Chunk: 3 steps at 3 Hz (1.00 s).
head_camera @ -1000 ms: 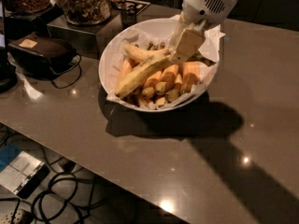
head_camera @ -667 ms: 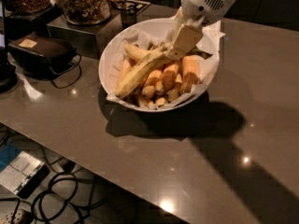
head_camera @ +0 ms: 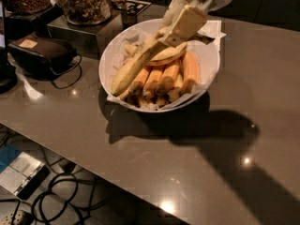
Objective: Pick banana from white bowl
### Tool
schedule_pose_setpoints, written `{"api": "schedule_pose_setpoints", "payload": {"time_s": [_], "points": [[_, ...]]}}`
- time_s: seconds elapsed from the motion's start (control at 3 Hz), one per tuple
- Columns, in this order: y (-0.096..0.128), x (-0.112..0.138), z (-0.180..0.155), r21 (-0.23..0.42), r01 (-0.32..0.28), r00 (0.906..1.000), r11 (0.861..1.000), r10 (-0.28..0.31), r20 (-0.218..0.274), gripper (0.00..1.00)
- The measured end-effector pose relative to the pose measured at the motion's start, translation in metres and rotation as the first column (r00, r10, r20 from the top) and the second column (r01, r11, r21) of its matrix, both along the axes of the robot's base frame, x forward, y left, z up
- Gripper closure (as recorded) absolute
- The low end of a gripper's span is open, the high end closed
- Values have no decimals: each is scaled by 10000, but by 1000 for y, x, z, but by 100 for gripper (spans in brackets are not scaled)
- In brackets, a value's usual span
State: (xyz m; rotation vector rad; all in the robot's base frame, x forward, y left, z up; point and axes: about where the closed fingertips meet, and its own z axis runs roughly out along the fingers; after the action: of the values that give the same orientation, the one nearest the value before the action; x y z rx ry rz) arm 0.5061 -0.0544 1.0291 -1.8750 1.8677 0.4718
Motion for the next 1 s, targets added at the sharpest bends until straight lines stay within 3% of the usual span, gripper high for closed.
{"api": "schedule_pose_setpoints", "payload": {"time_s": [0.33, 0.67, 1.0], "points": [[9, -10, 15, 352, -559, 9982, 9978, 552, 216, 100], [13, -4, 17, 500, -453, 9982, 9977, 432, 426, 100], [32, -14, 21, 512, -839, 9951, 9952, 810, 563, 100]]}}
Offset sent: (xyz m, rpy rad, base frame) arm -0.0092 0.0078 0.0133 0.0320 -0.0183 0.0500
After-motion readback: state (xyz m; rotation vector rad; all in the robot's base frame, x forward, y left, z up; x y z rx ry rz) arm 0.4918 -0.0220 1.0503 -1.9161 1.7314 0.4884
